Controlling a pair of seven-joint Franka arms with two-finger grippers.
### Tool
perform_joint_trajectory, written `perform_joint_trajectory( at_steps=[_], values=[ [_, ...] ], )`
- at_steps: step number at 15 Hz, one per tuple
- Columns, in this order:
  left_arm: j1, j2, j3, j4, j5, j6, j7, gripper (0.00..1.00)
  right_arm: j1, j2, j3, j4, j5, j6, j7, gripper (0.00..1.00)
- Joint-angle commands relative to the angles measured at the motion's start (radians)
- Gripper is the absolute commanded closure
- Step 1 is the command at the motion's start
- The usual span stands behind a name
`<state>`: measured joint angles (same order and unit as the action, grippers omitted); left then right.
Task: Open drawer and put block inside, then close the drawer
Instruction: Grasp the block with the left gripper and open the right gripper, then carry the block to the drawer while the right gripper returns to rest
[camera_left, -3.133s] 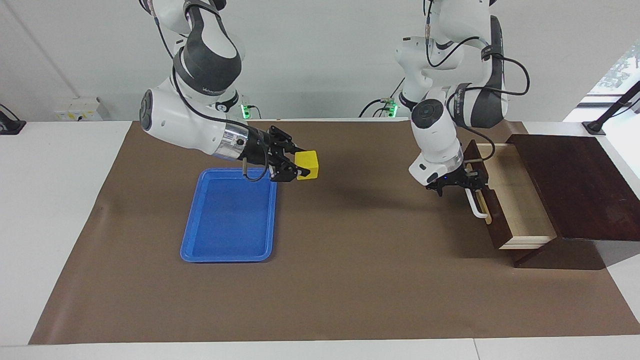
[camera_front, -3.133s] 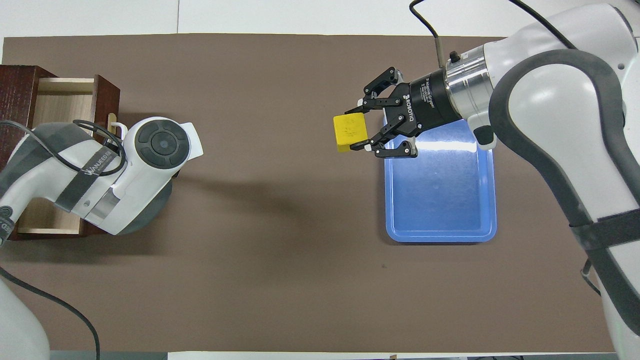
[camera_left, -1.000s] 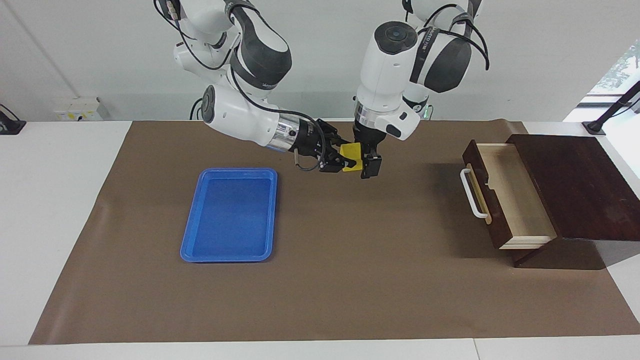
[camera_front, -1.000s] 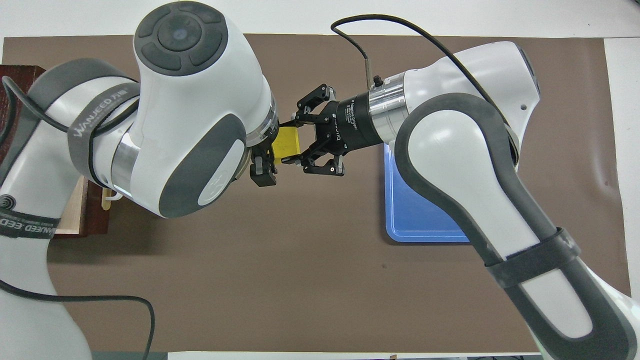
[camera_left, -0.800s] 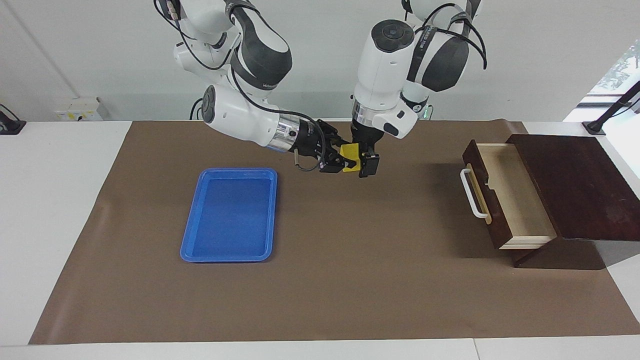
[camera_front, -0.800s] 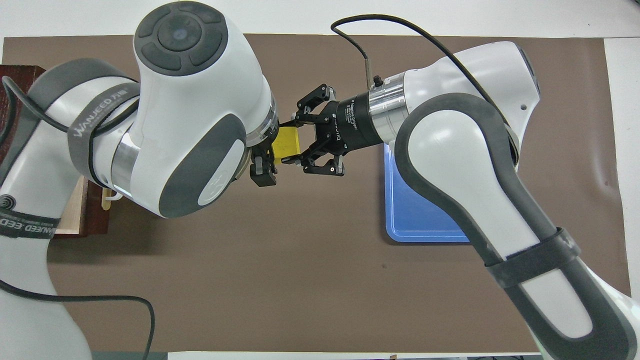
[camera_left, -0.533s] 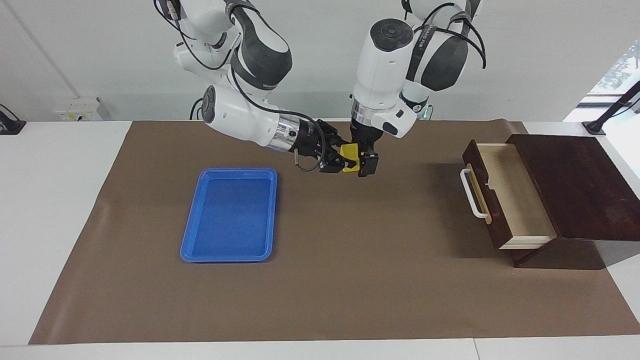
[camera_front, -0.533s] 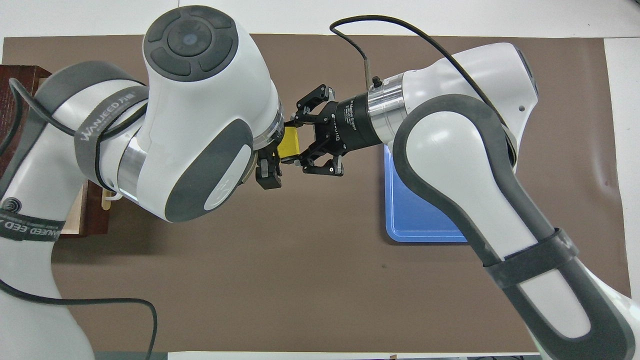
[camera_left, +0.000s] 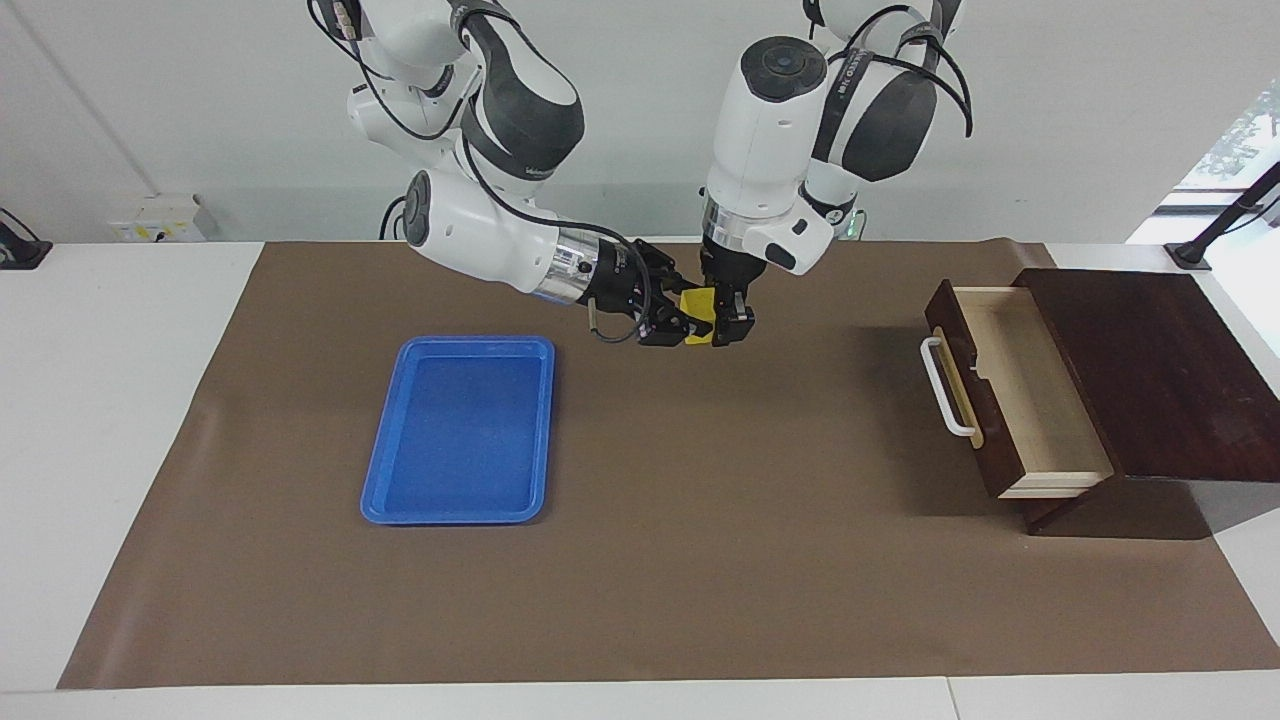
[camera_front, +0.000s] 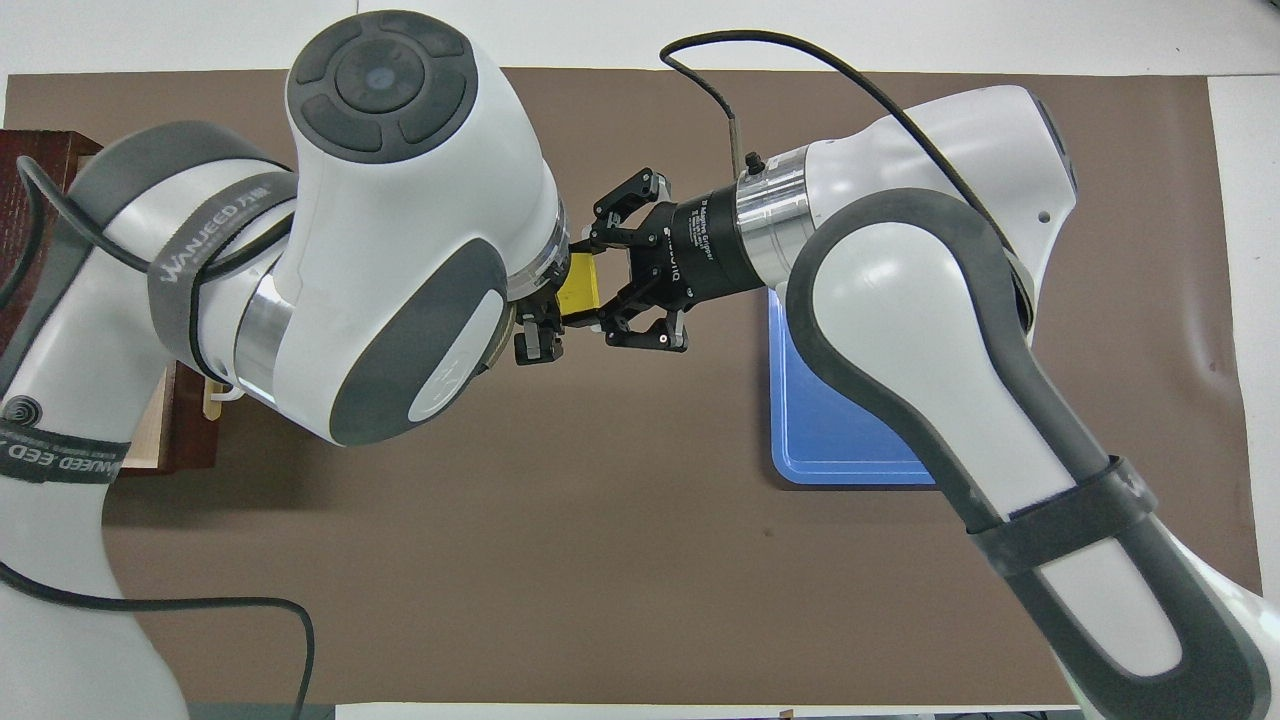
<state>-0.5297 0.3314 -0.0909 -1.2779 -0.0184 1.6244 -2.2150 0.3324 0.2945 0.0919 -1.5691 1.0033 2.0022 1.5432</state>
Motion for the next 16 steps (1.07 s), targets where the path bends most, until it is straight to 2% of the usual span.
perform_joint_trajectory(
  at_steps=[1,7,8,9,16],
  values=[
    [-0.015,0.018,0.017,0.048,-0.011,-0.017,-0.015,1.0,-0.004,-0.023,0.003,-0.025,0.026,0.01,0.018,1.0],
    [-0.015,0.018,0.017,0.048,-0.009,-0.02,-0.023,1.0,-0.003,-0.023,0.003,-0.025,0.026,0.013,0.044,1.0],
    [-0.015,0.018,0.017,0.048,-0.009,-0.02,-0.023,1.0,-0.003,-0.021,0.003,-0.02,0.026,0.015,0.064,0.23],
    [-0.015,0.018,0.017,0.048,-0.009,-0.018,-0.023,1.0,-0.003,-0.02,0.002,-0.019,0.024,0.018,0.077,0.0],
    [0.0,0.014,0.016,0.041,0.025,-0.009,0.004,1.0,-0.032,-0.015,-0.006,-0.003,0.02,-0.002,0.083,0.0]
  ],
)
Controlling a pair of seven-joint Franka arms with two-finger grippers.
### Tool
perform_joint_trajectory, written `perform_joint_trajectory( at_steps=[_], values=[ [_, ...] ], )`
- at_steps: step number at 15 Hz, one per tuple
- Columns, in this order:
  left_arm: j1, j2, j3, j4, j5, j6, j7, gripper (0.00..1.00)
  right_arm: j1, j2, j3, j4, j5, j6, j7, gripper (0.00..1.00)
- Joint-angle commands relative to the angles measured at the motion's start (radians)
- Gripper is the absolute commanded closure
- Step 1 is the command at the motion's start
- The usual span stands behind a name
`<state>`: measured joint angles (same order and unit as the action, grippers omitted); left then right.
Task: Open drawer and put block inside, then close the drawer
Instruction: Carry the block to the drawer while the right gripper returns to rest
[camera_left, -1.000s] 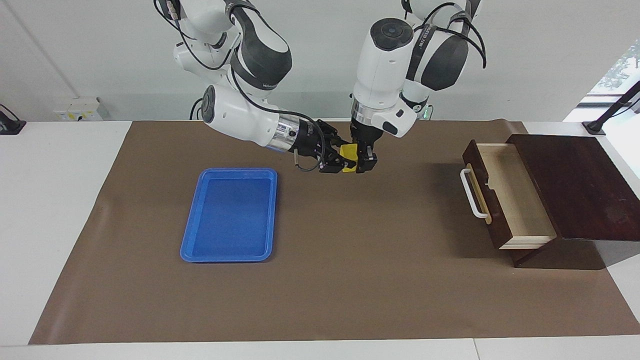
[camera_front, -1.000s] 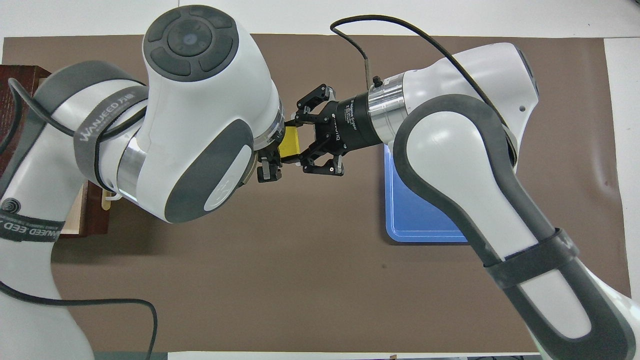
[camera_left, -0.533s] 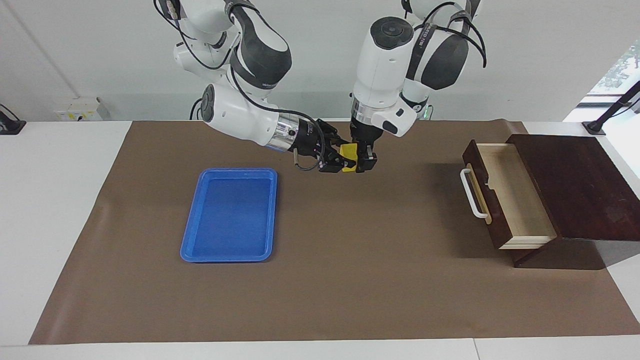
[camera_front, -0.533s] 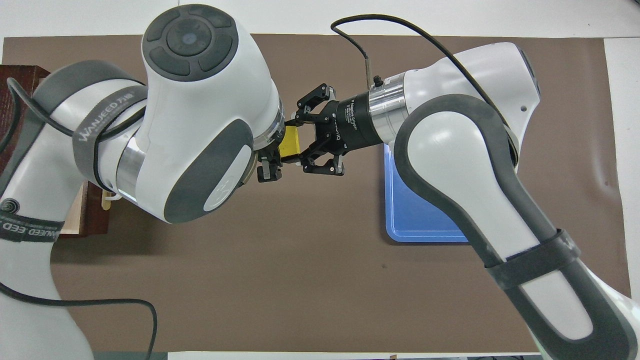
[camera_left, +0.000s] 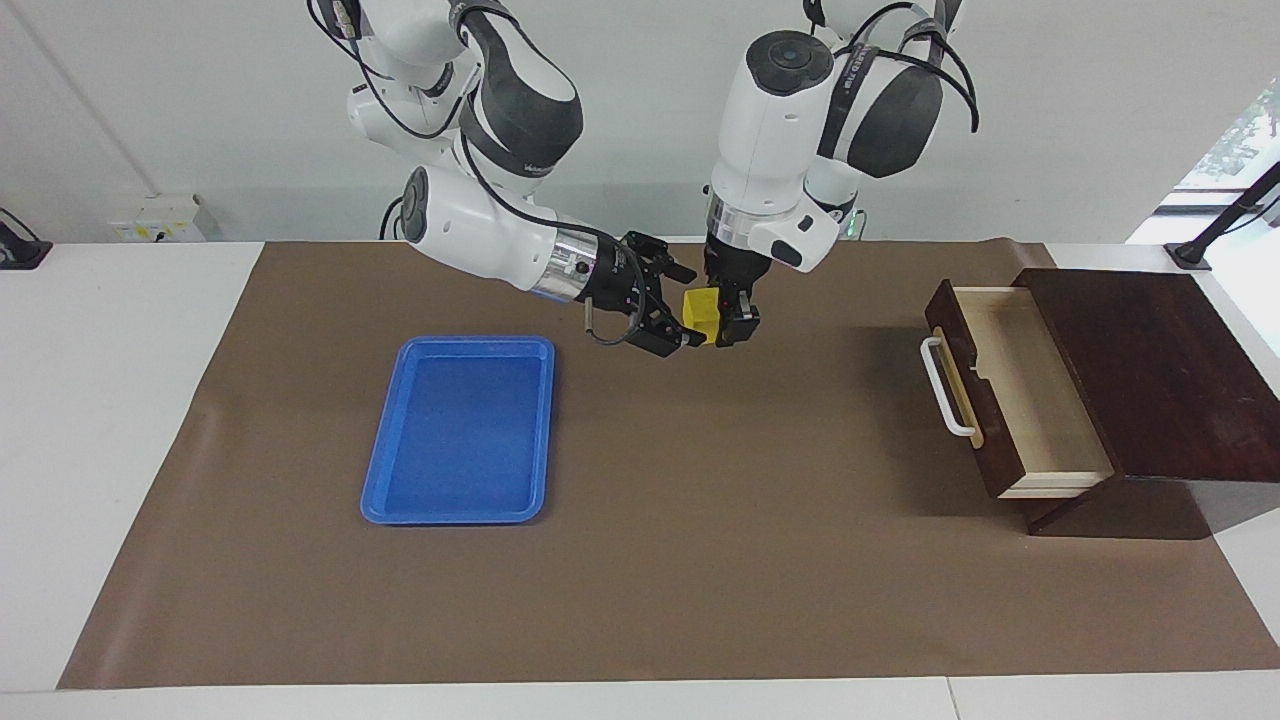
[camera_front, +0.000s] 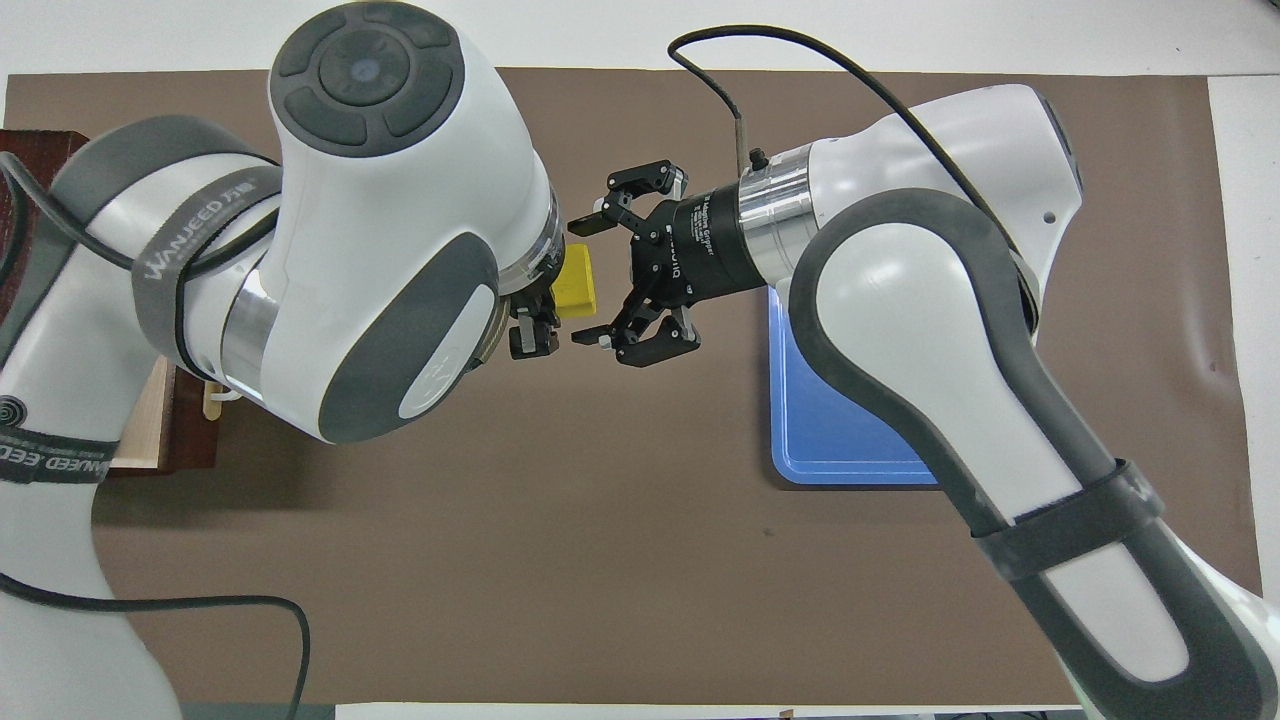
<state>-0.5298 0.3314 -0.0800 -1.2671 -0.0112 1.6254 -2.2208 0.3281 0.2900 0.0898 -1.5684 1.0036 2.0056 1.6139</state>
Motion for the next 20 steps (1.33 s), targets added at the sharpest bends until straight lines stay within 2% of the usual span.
perform_joint_trajectory(
  at_steps=[1,3,5,9,14,20],
  values=[
    [0.002,0.014,0.005,0.029,0.017,-0.013,0.036,1.0,-0.059,-0.009,-0.015,0.011,0.007,-0.027,0.011,0.0],
    [0.02,0.012,0.008,0.028,0.02,-0.019,0.065,1.0,-0.15,-0.008,-0.016,0.043,-0.052,-0.094,-0.018,0.0],
    [0.065,0.014,0.008,0.026,0.022,-0.019,0.096,1.0,-0.214,0.0,-0.016,0.08,-0.184,-0.158,-0.084,0.0],
    [0.155,0.003,0.009,-0.02,0.045,-0.015,0.246,1.0,-0.294,-0.002,-0.018,0.132,-0.416,-0.307,-0.407,0.0],
    [0.338,0.003,0.009,-0.032,0.046,-0.021,0.485,1.0,-0.304,-0.021,-0.019,0.134,-0.693,-0.424,-0.789,0.0],
    [0.53,-0.009,0.009,-0.072,0.045,0.01,0.785,1.0,-0.336,-0.074,-0.021,0.125,-0.907,-0.518,-1.222,0.0]
  ],
)
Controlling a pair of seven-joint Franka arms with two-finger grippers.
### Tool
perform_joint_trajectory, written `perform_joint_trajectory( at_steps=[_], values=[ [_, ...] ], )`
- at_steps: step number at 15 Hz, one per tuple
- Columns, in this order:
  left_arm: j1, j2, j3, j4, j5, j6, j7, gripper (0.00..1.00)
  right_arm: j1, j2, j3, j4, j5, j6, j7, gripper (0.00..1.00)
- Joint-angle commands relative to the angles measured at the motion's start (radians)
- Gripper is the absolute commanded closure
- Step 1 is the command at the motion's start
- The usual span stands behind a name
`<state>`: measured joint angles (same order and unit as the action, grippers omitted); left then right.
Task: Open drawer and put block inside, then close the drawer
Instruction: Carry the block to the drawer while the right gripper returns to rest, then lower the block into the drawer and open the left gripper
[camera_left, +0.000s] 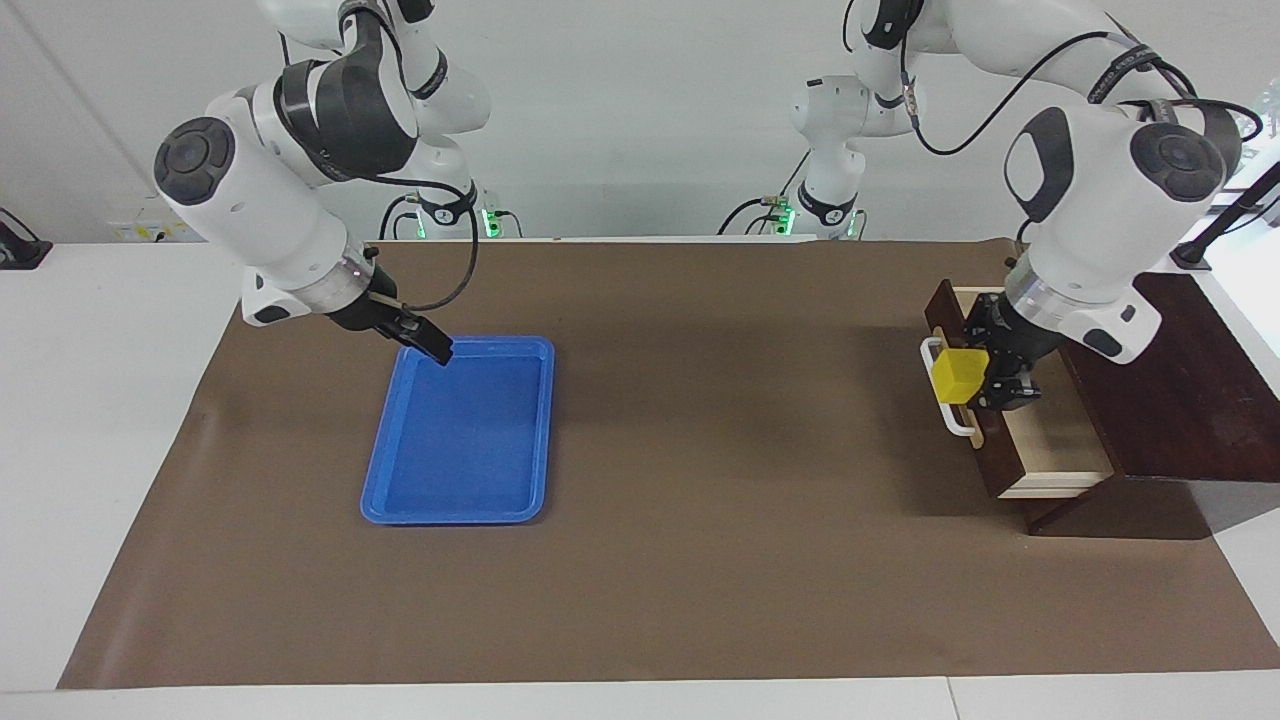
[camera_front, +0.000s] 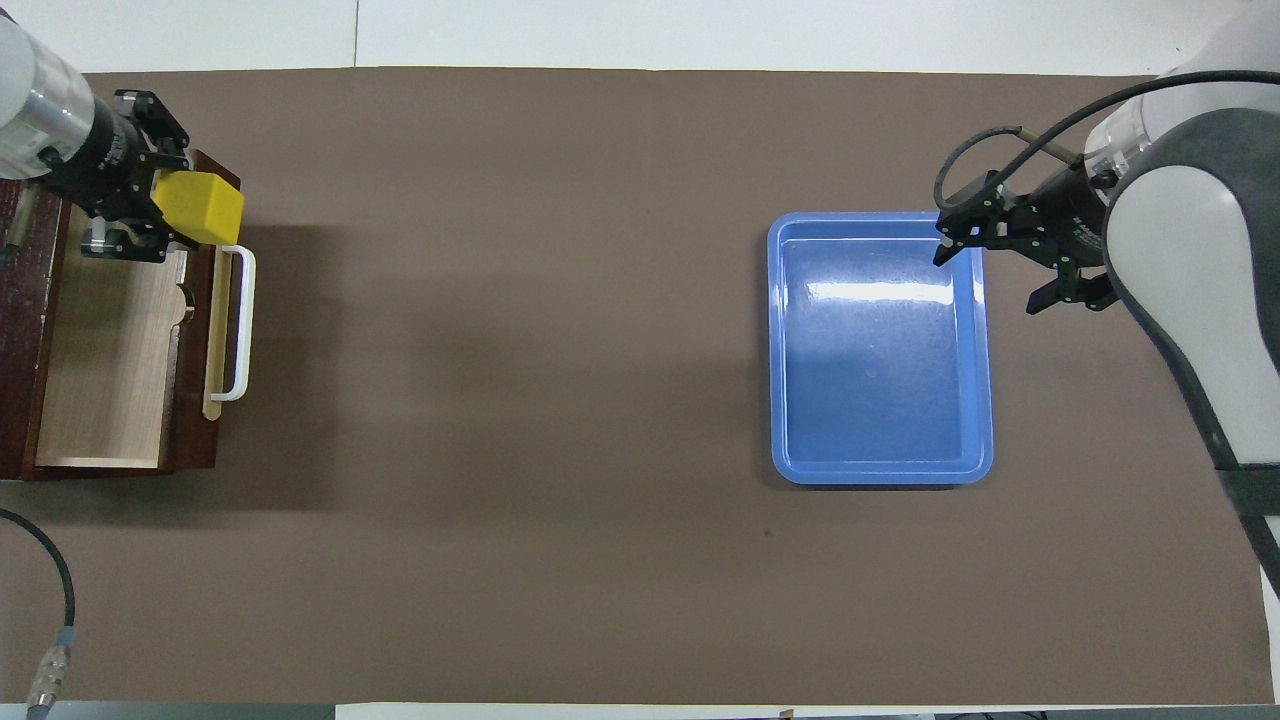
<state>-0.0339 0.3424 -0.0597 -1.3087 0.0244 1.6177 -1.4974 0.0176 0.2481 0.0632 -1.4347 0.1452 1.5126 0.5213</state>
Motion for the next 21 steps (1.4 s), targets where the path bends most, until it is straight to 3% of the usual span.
perform_joint_trajectory(
  at_steps=[1,5,10,13,17,21],
  values=[
    [0.051,-0.026,-0.011,-0.043,0.009,0.022,0.083,1.0,-0.034,-0.05,0.006,-0.016,-0.068,-0.025,-0.211,0.0],
    [0.104,-0.054,-0.011,-0.11,0.009,0.063,0.118,1.0,-0.079,-0.159,-0.006,-0.099,-0.125,-0.02,-0.505,0.0],
    [0.147,-0.121,-0.011,-0.265,0.008,0.183,0.121,1.0,-0.097,-0.308,-0.005,-0.187,-0.188,-0.06,-0.606,0.0],
    [0.187,-0.128,-0.012,-0.285,0.005,0.195,0.126,1.0,-0.102,-0.326,-0.002,-0.167,-0.187,-0.159,-0.621,0.0],
    [0.201,-0.177,-0.012,-0.414,0.005,0.298,0.129,1.0,-0.105,-0.314,0.003,-0.173,-0.185,-0.109,-0.613,0.0],
    [0.201,-0.177,-0.012,-0.434,0.005,0.303,0.129,1.0,-0.113,-0.291,0.006,-0.179,-0.183,-0.104,-0.59,0.0]
  ],
)
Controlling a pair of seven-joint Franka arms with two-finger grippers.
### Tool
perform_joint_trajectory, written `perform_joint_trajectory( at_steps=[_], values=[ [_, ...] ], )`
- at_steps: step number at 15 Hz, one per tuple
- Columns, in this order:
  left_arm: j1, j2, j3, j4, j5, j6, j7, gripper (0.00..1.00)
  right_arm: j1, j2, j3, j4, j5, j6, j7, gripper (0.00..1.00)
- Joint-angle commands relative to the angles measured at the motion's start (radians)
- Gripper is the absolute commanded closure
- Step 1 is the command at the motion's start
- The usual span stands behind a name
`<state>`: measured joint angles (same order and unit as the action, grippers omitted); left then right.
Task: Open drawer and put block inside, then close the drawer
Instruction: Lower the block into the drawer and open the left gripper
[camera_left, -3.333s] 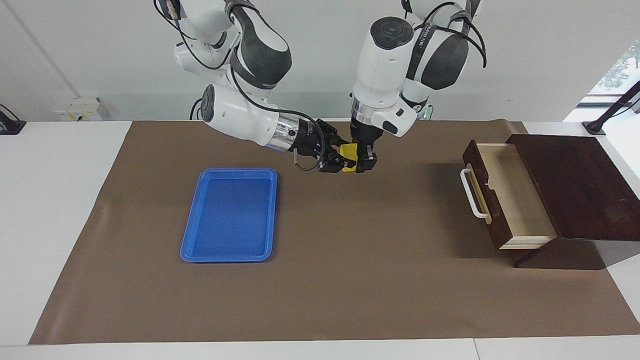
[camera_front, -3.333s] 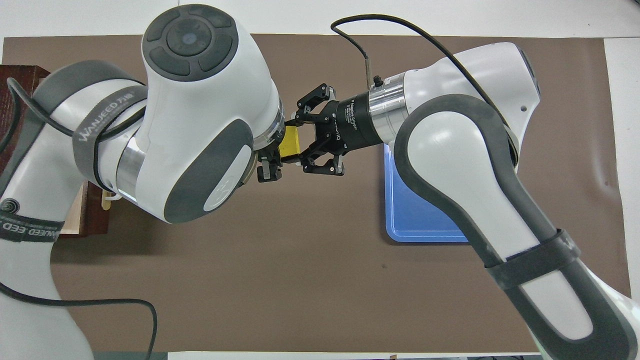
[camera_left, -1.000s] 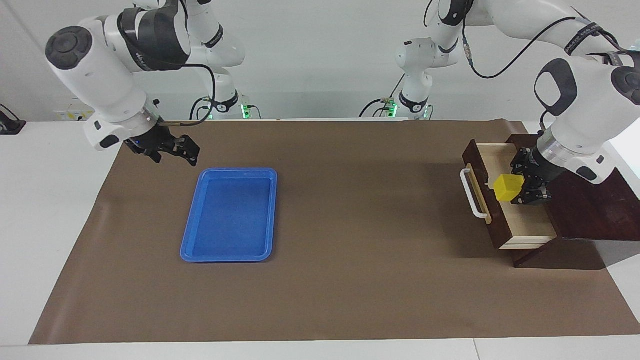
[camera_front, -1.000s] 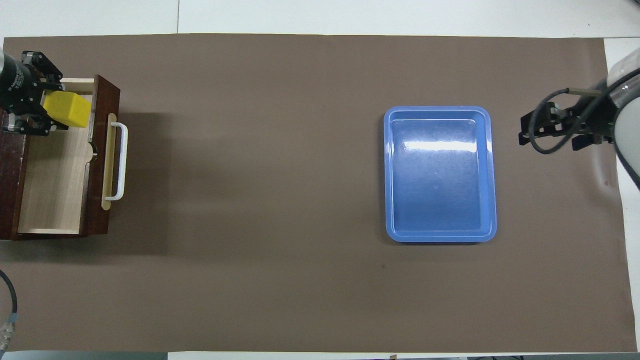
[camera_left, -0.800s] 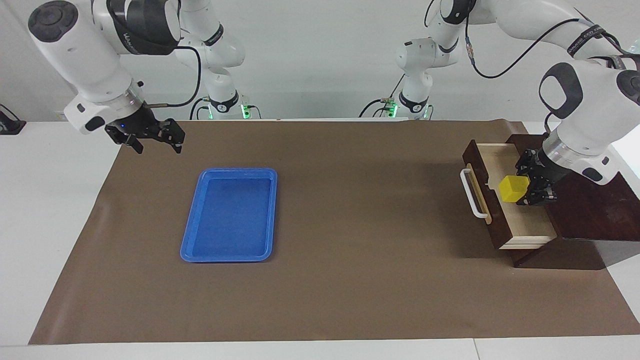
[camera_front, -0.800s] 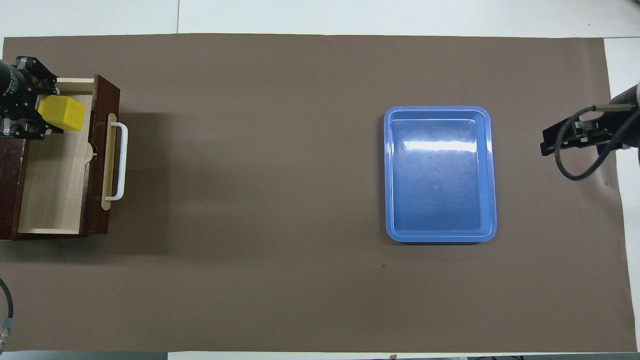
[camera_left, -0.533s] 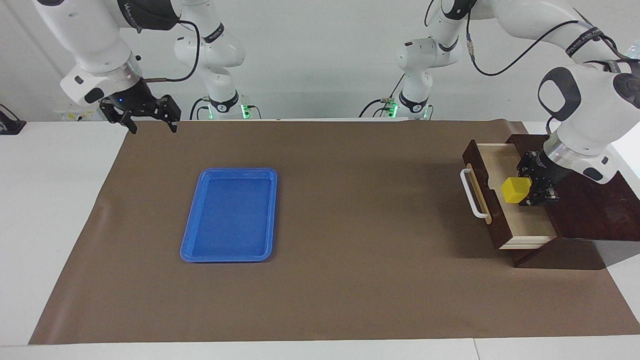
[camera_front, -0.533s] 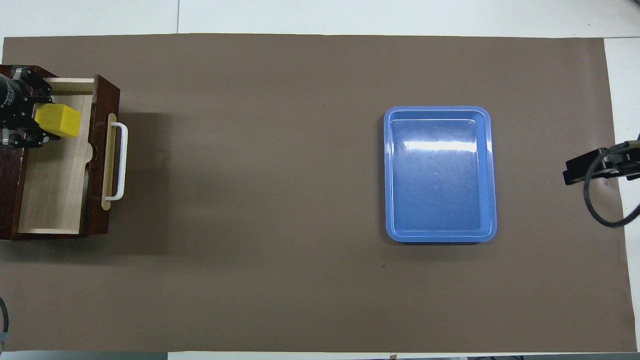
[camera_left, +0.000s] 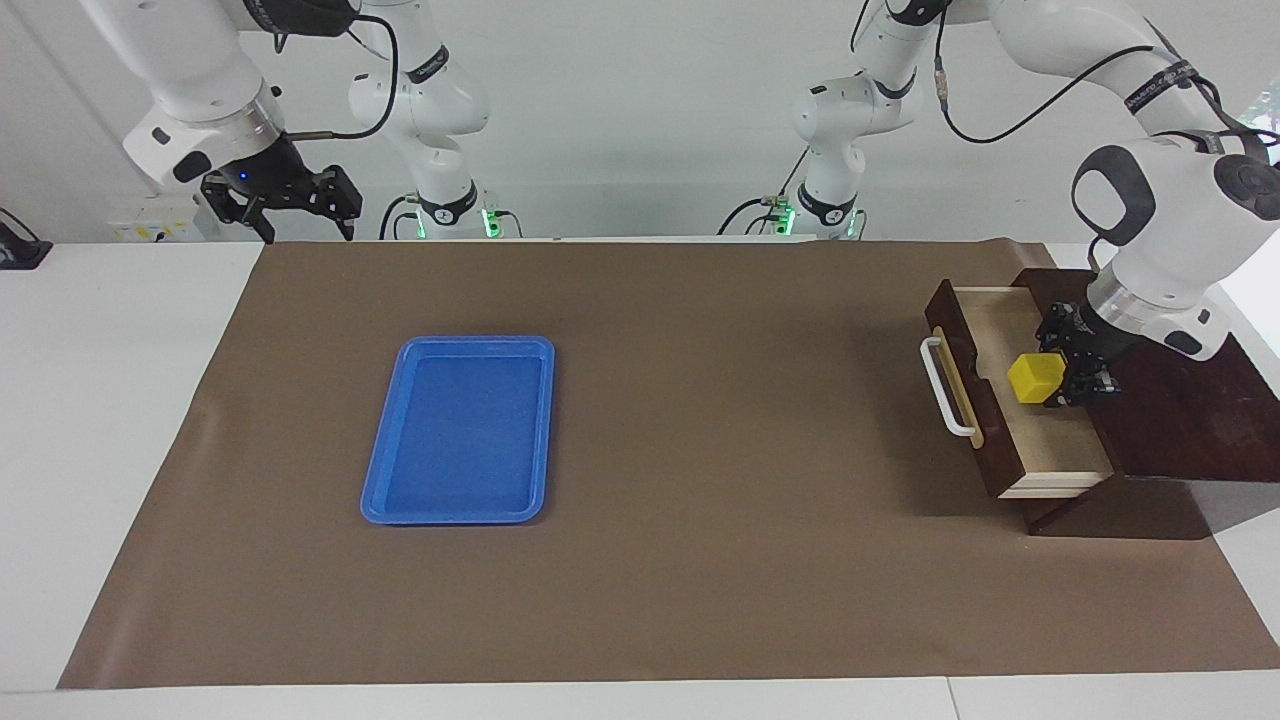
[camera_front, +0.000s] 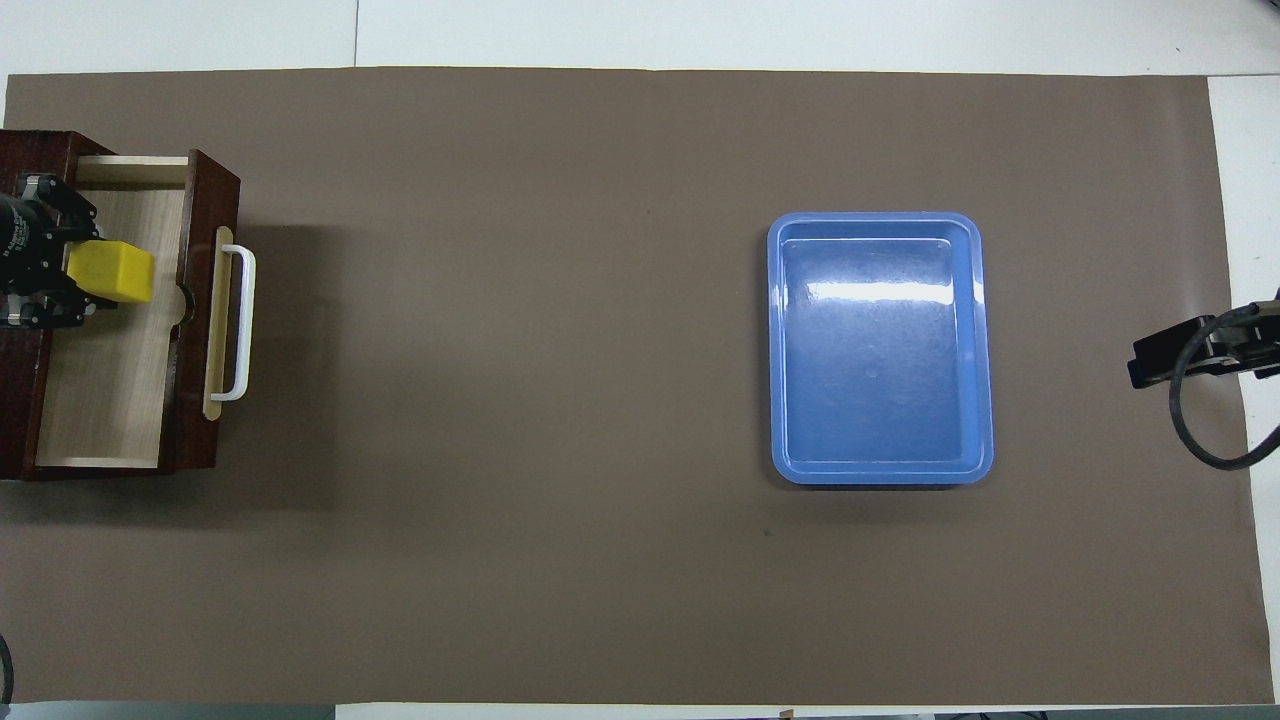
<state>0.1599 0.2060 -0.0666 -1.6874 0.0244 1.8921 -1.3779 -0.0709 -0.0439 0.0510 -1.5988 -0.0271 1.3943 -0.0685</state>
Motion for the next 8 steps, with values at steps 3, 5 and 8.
perform_joint_trajectory(
  at_steps=[3,5,8],
  values=[
    [0.007,-0.036,-0.007,-0.069,0.002,0.027,0.022,1.0,-0.024,0.004,0.018,-0.007,-0.011,0.003,0.003,0.0],
    [0.009,-0.043,-0.007,-0.101,-0.001,0.041,0.046,1.0,-0.024,0.01,0.02,0.006,-0.017,-0.005,0.003,0.0],
    [0.009,-0.043,-0.009,-0.109,-0.006,0.044,0.057,1.0,-0.027,0.03,0.02,0.045,-0.007,0.005,0.001,0.0]
  ],
)
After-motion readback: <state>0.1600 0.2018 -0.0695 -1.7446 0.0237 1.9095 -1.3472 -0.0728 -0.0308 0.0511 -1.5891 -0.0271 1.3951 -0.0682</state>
